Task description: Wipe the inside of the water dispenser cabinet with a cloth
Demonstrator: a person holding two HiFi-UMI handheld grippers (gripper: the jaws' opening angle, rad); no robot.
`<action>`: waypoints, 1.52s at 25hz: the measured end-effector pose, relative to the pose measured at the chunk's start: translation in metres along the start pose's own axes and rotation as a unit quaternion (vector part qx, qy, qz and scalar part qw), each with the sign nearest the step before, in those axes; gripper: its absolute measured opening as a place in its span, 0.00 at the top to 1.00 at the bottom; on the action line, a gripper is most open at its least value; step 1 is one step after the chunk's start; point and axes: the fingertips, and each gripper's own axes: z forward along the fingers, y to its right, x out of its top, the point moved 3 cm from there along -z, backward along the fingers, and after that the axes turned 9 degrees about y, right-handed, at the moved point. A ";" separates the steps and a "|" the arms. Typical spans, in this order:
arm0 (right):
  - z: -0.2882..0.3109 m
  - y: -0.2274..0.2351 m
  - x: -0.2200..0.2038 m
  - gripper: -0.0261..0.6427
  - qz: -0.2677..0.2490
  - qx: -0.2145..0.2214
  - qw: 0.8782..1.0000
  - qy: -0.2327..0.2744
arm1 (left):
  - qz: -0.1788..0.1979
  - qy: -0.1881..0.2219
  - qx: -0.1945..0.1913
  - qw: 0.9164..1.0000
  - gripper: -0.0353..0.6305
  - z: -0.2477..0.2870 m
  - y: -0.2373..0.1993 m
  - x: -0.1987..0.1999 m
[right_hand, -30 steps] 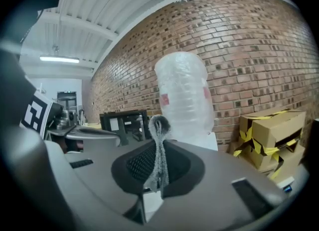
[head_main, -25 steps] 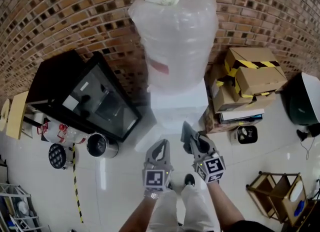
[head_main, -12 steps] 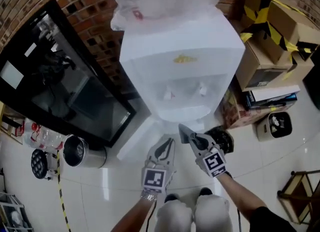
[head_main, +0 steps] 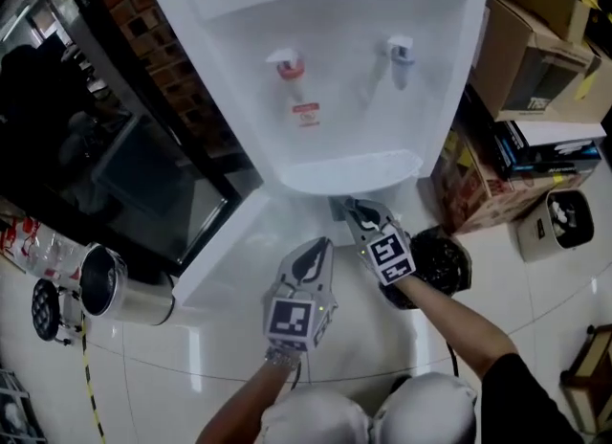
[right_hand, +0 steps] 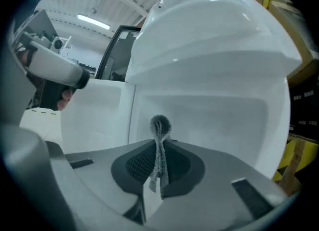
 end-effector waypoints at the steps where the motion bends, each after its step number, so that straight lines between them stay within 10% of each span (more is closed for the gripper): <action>1: 0.009 0.004 -0.001 0.92 -0.006 0.001 1.000 0.005 | -0.002 -0.001 -0.003 1.000 0.91 0.003 0.002 -0.003; 19: 0.072 0.002 0.032 0.93 -0.063 0.023 0.997 0.048 | -0.012 -0.012 0.008 1.000 0.91 0.001 0.002 -0.008; 33: 0.079 -0.039 -0.093 0.93 -0.150 0.130 0.974 -0.108 | -0.017 -0.010 0.021 1.000 0.91 -0.009 -0.003 -0.006; 38: 0.064 -0.019 -0.062 0.93 -0.147 0.095 0.982 -0.066 | -0.018 -0.003 0.020 1.000 0.91 -0.009 -0.004 -0.004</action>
